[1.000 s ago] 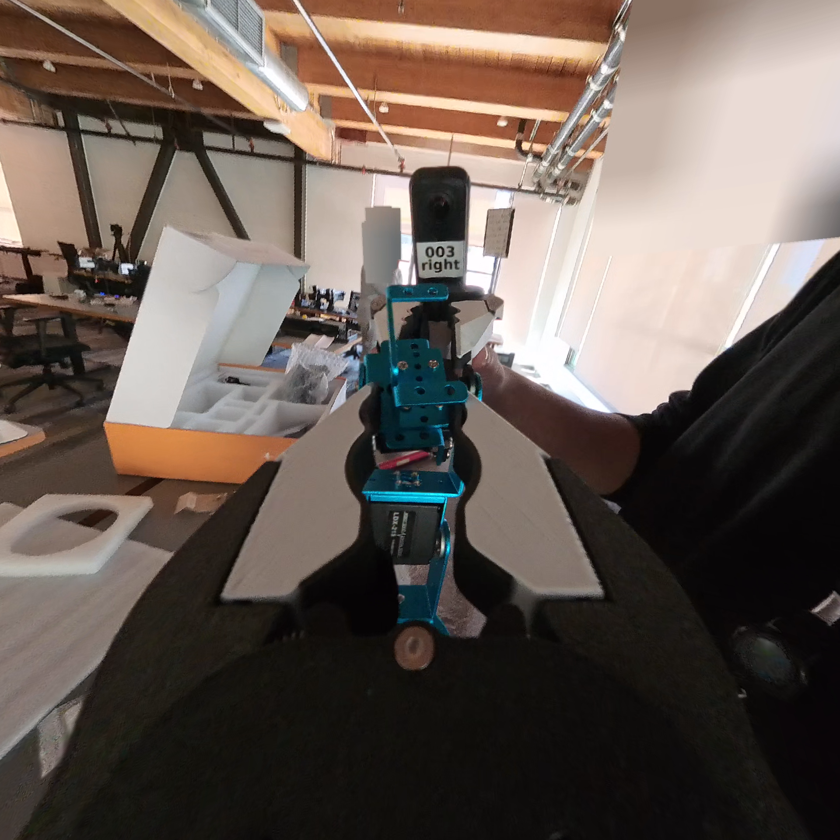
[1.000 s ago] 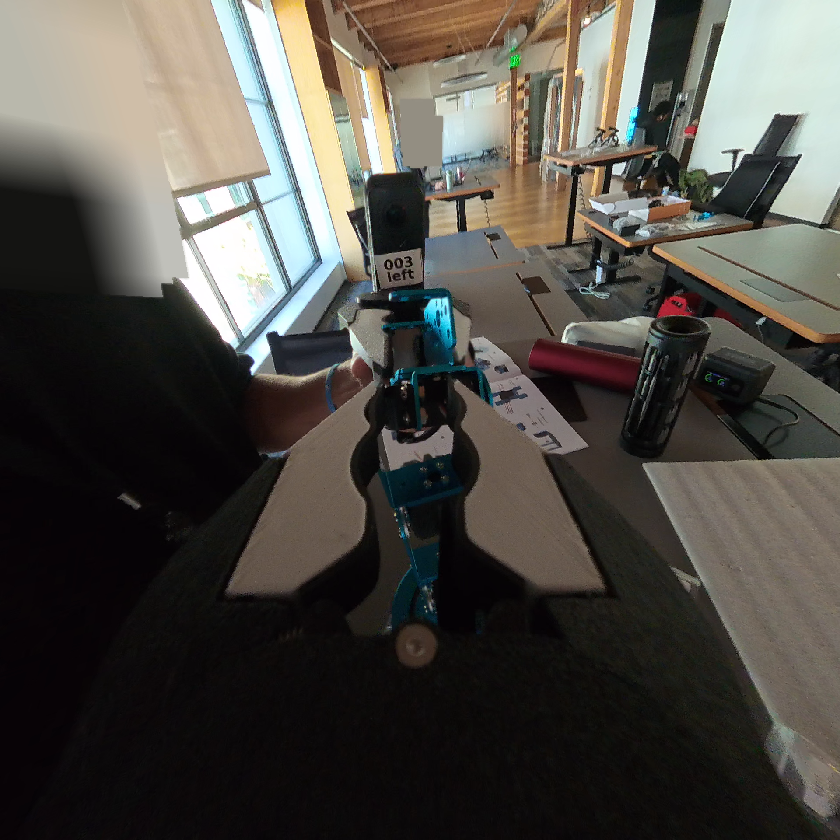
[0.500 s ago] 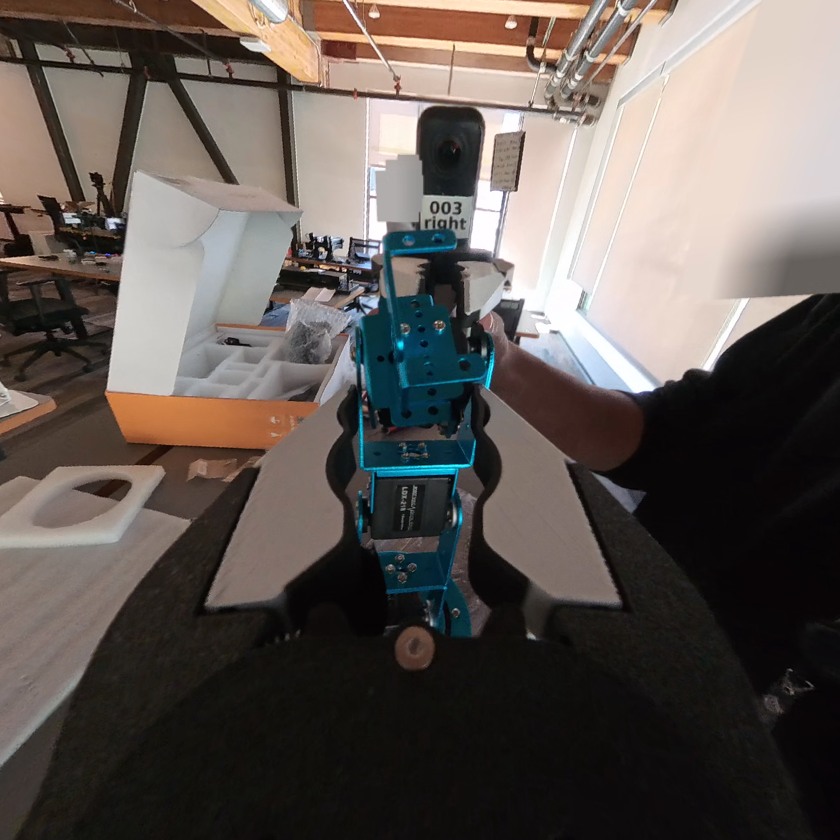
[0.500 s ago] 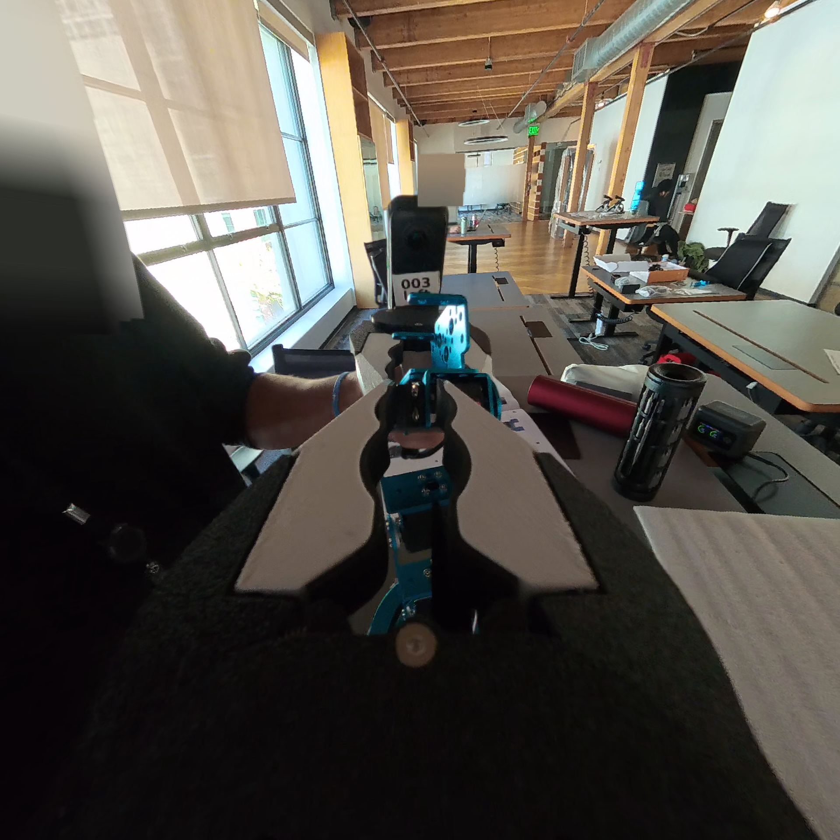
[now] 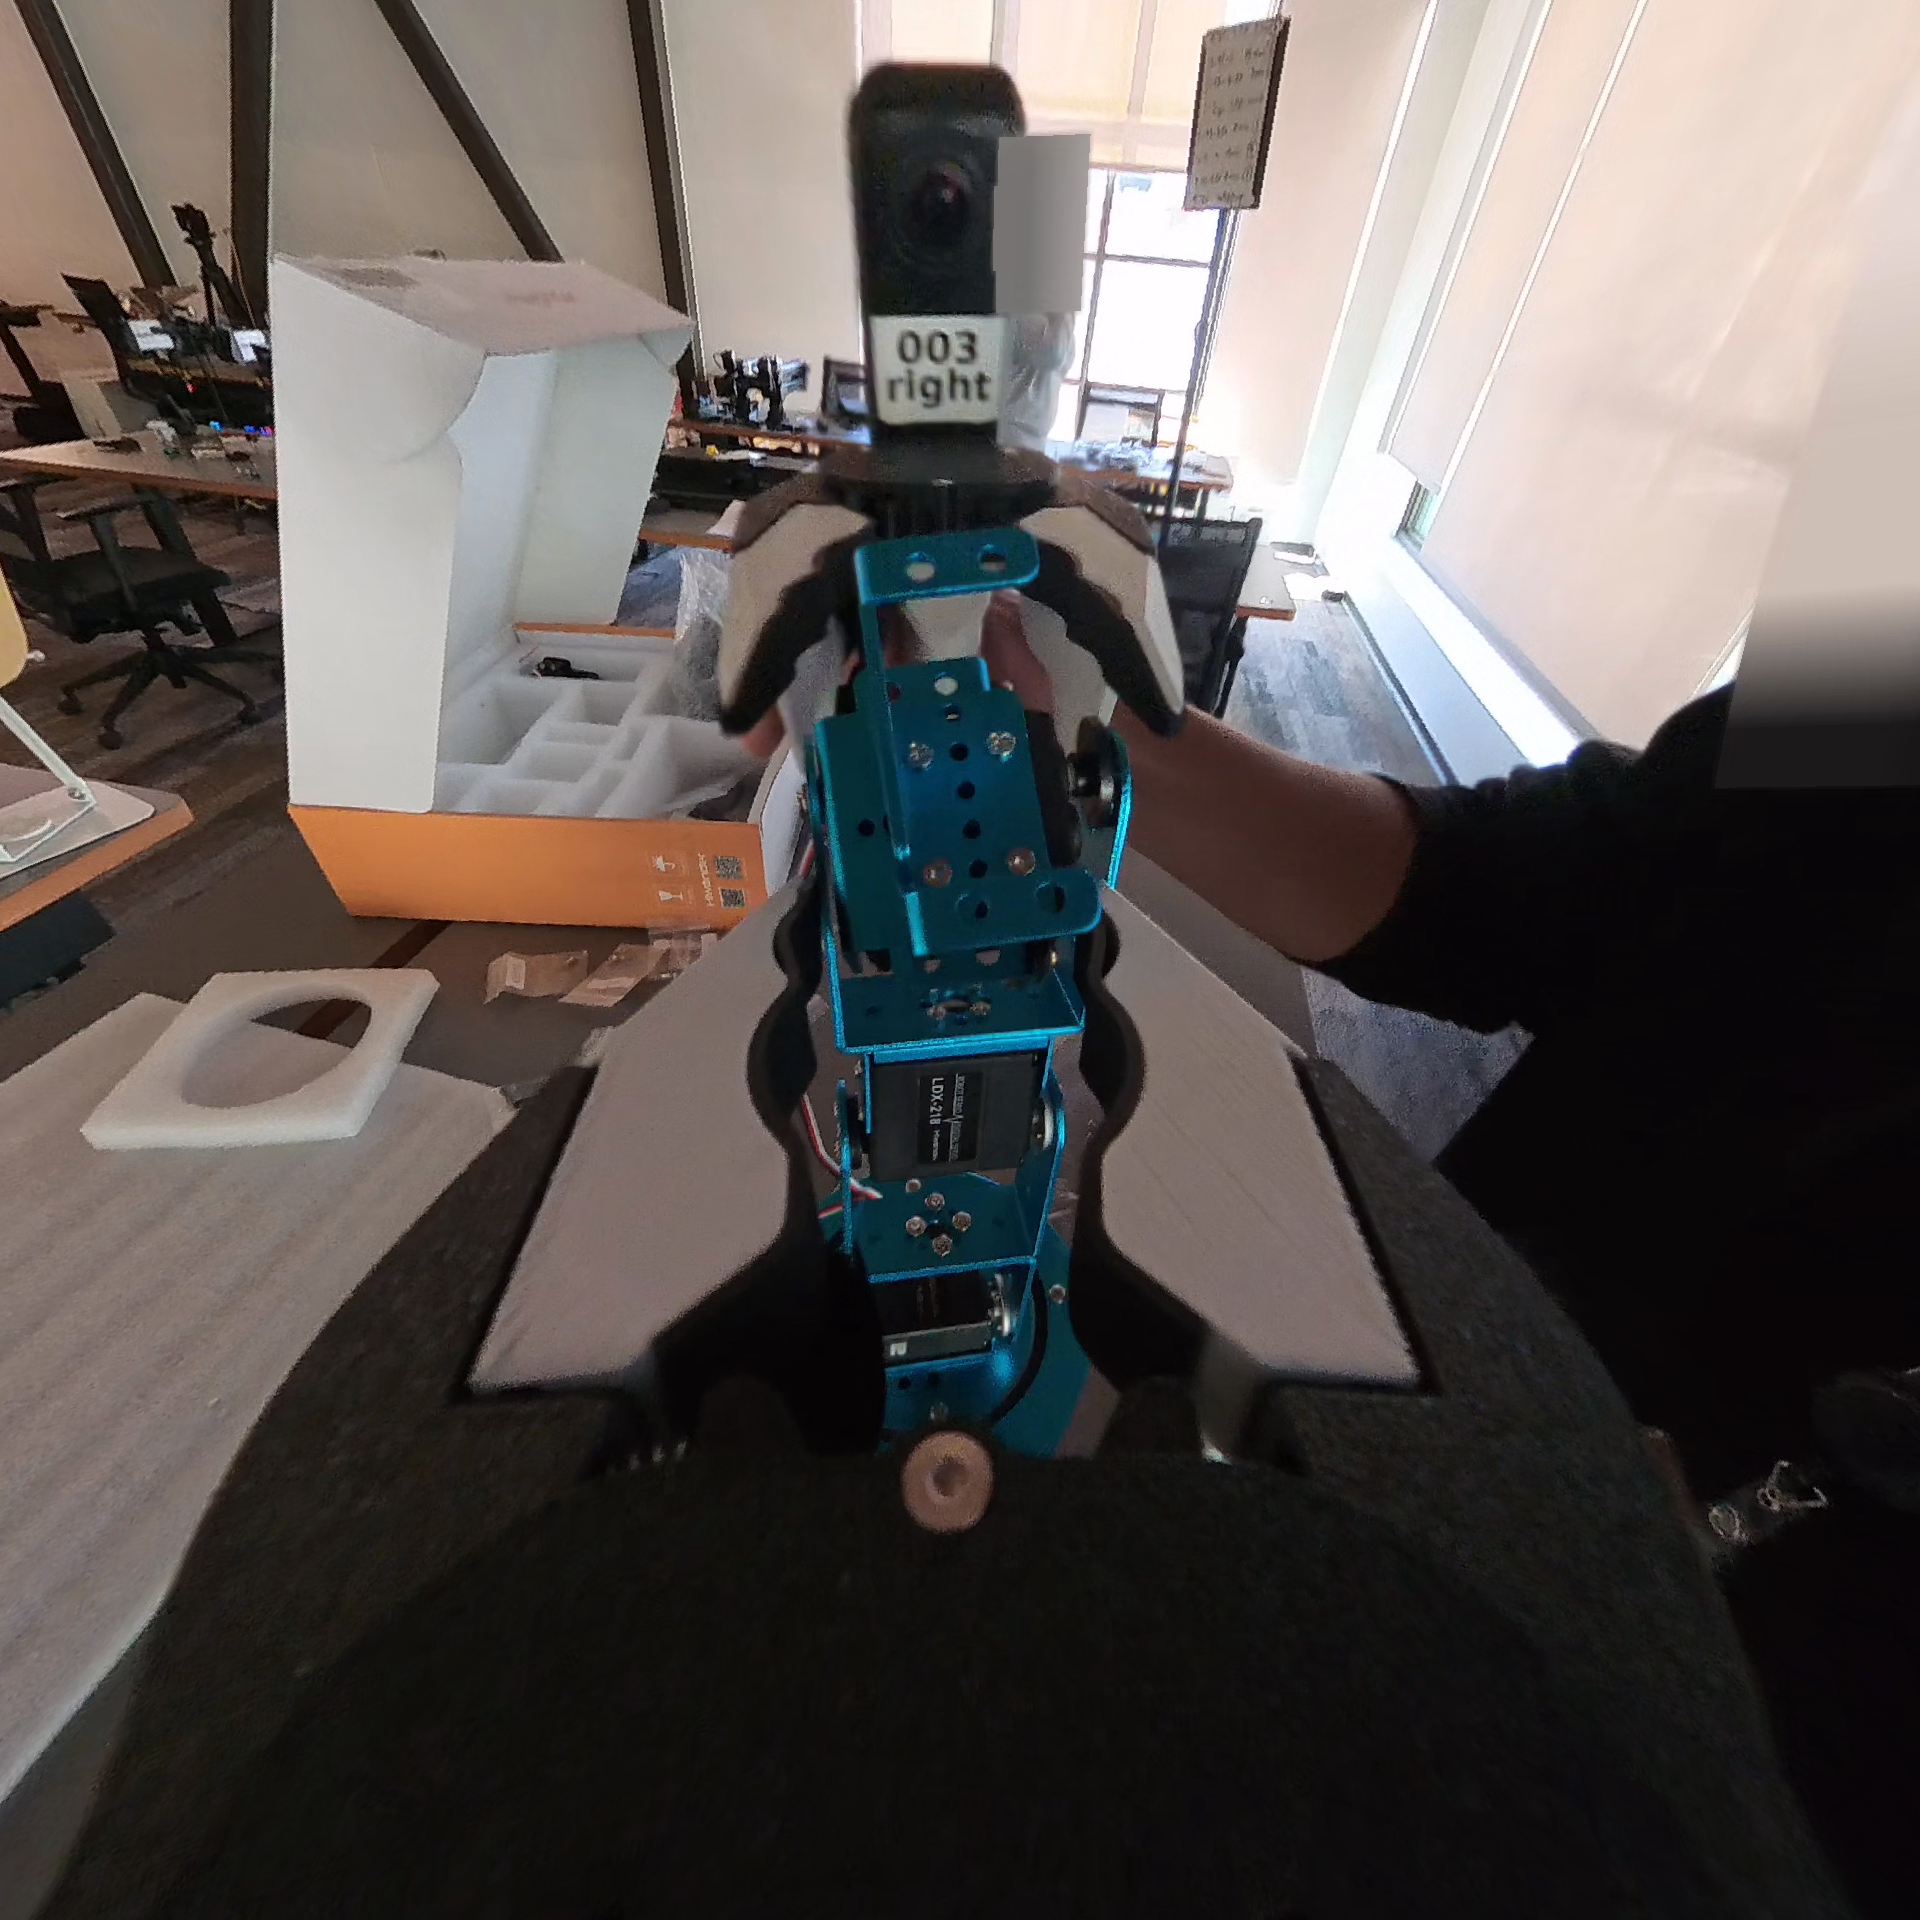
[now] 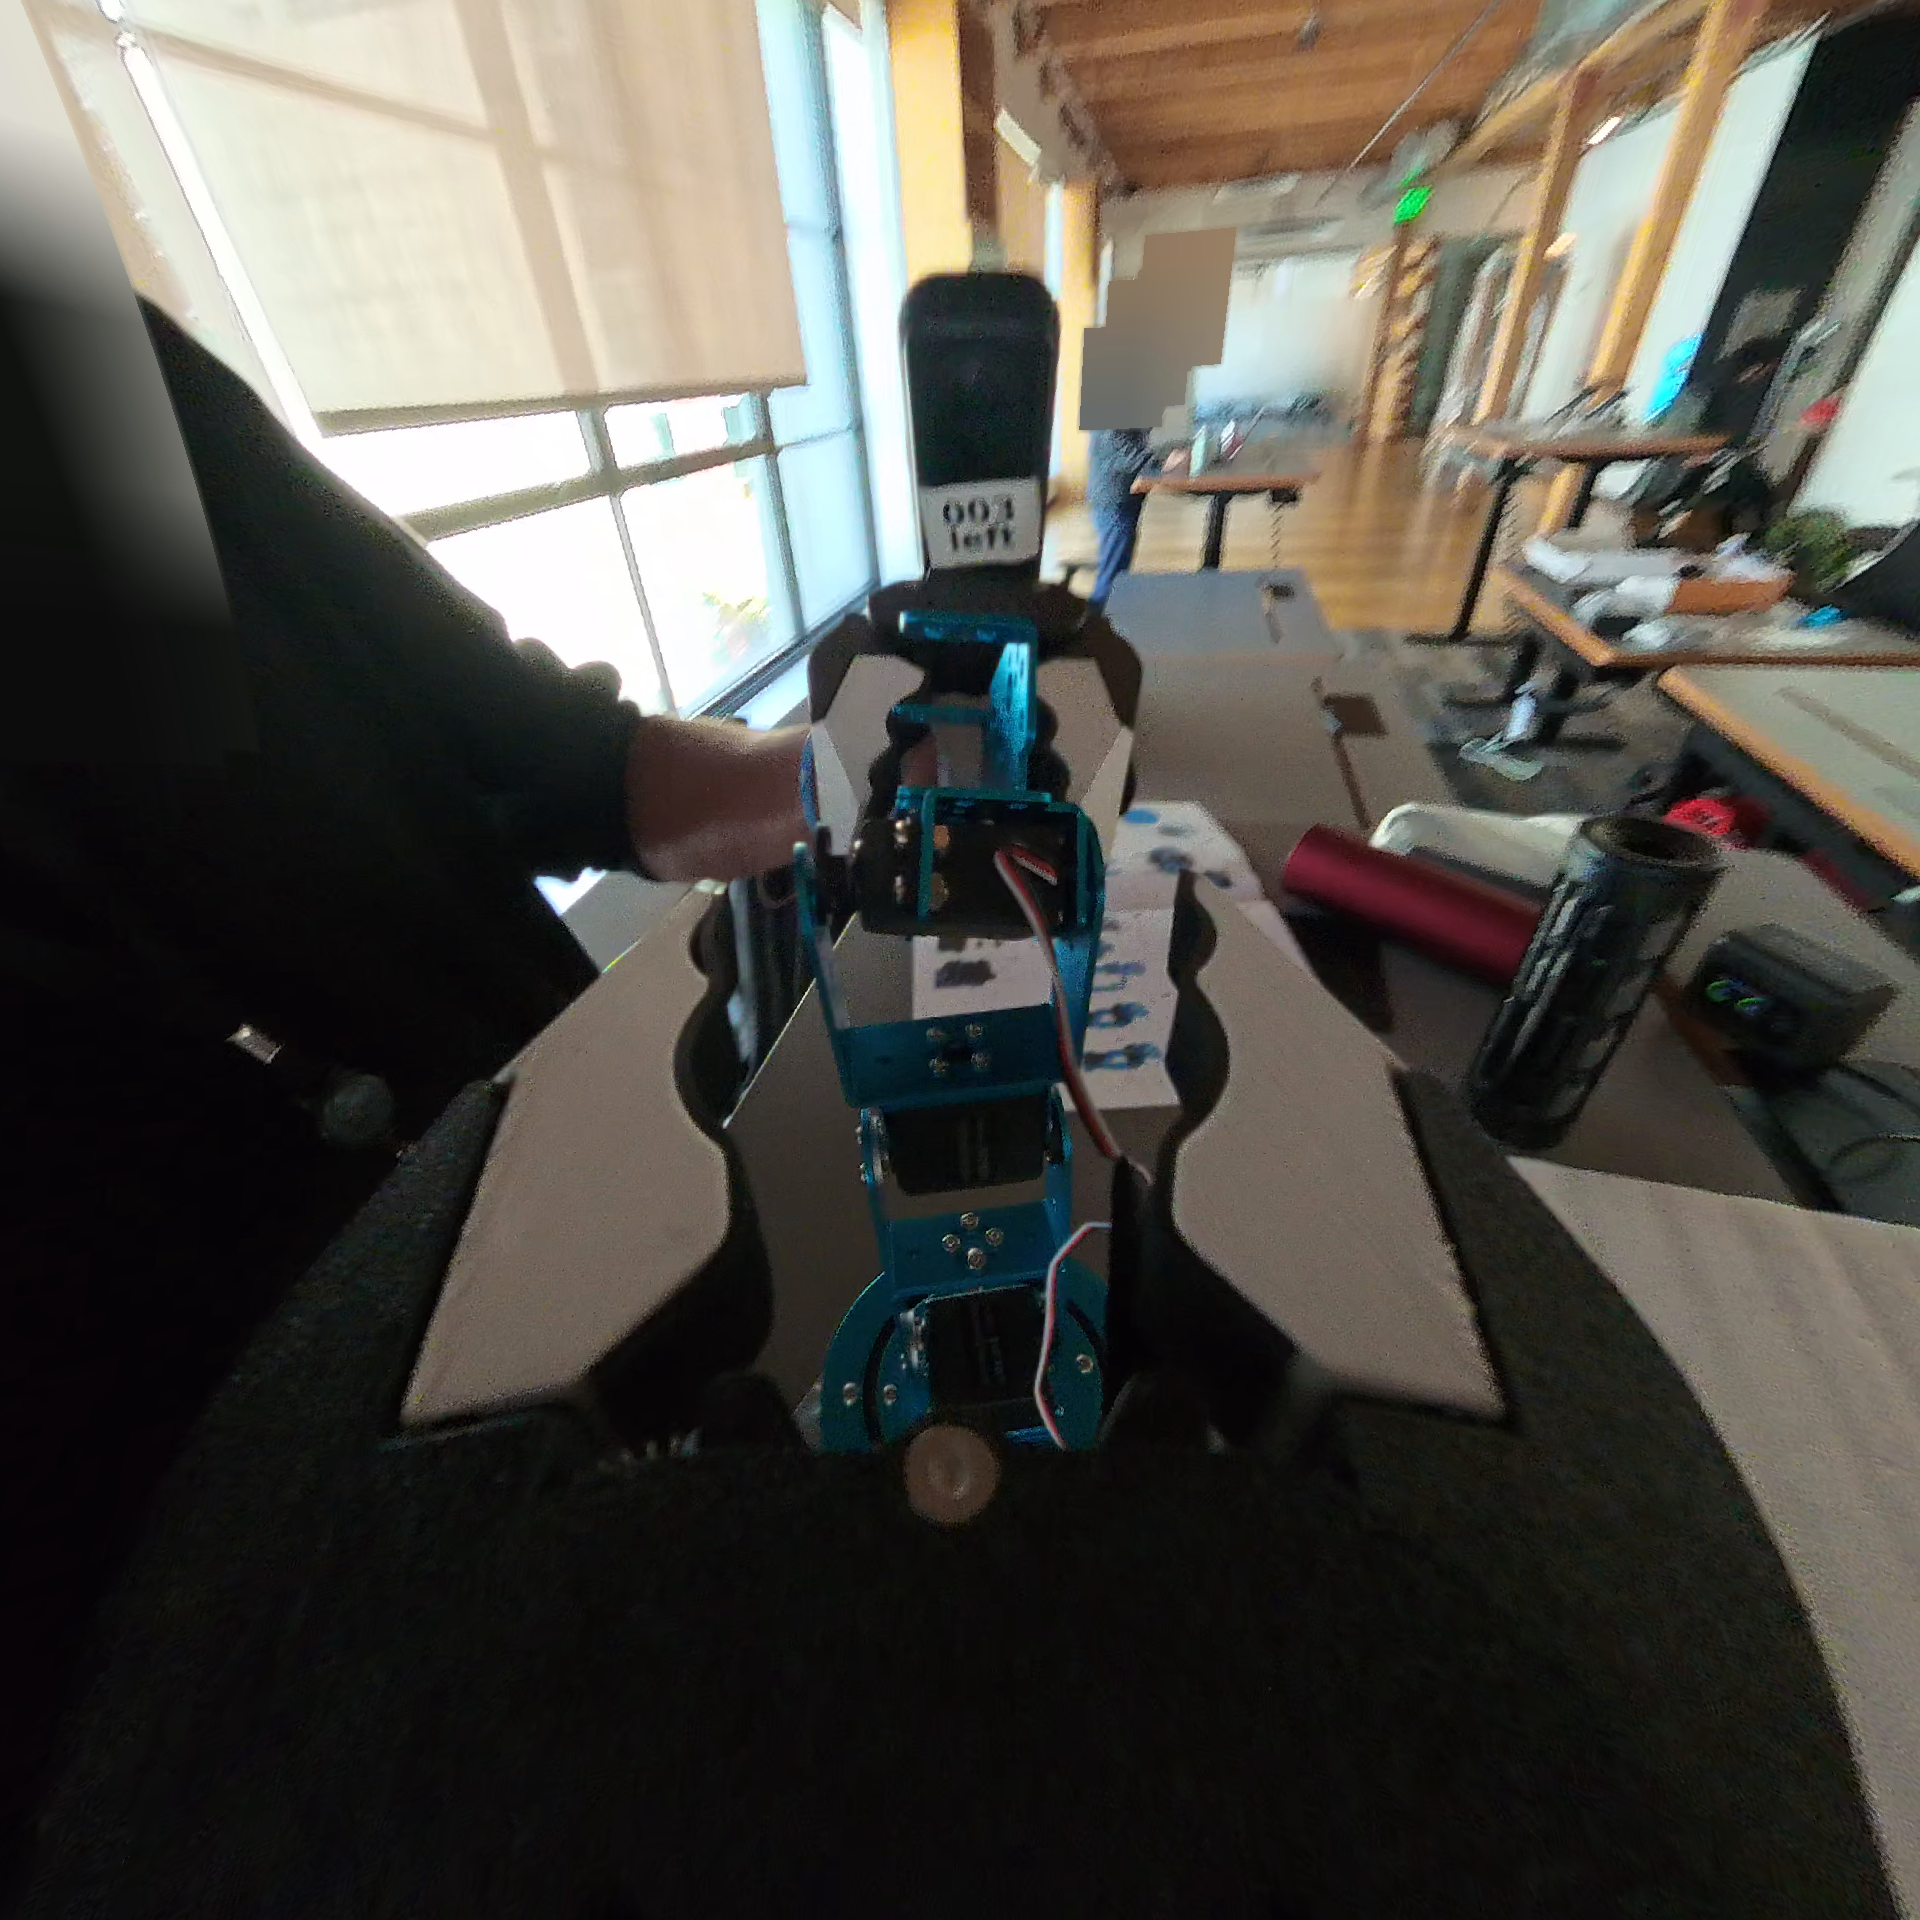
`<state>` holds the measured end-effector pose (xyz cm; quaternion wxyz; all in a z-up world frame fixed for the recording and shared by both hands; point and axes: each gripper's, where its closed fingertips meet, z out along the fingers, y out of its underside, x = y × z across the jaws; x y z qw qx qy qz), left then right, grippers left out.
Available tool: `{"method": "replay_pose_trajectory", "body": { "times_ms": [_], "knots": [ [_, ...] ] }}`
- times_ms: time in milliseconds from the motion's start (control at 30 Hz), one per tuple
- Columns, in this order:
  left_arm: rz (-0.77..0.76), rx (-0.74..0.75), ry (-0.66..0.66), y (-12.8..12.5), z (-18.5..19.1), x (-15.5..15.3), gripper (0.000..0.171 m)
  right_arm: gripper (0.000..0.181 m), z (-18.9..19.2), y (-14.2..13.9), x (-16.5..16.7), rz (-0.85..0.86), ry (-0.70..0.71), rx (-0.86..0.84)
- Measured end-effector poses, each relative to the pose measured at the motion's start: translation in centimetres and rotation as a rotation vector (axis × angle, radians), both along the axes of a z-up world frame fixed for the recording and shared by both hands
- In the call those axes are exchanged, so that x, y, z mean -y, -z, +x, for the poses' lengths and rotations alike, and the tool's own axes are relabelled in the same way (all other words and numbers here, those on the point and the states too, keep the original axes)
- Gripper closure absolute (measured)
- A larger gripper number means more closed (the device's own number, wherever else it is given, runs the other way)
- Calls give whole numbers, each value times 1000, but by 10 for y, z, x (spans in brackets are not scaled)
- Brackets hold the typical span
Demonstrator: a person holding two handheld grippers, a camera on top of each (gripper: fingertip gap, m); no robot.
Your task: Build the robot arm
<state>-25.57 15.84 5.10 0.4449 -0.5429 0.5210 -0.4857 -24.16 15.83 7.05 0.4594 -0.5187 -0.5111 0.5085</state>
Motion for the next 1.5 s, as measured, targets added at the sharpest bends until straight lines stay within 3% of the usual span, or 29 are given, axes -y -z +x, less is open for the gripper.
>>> {"method": "replay_pose_trajectory", "body": {
  "times_ms": [100,333,567,733,833,900,1000,1100,1267,1400,1500],
  "knots": [
    [9,-41,-11,0,2,-1,124,112,-13,8,0,11,-52,92],
    [52,-48,-77,-3,2,-2,125,116,-15,9,2,1,-33,92],
    [-5,103,-148,-7,2,-1,123,115,-15,5,1,-48,-15,-94],
    [-91,249,-160,-8,-10,9,105,114,-12,3,2,-32,-2,-122],
    [-107,303,-163,-11,-12,3,104,132,8,-13,-5,-12,35,-156],
    [-133,335,-134,-13,-10,-1,108,136,12,-17,0,-10,-2,-88],
    [-100,297,-107,-7,-1,2,119,140,3,4,-2,15,-6,148],
    [-76,265,-133,-6,1,0,123,146,0,4,1,34,-49,202],
    [-13,178,-183,-5,4,-1,124,167,5,-3,7,137,-29,191],
    [-6,149,-186,-5,4,-1,124,158,16,-8,-2,115,-3,205],
    [-6,128,-190,-5,3,-1,124,157,34,-35,7,89,-40,107]
  ]
}}
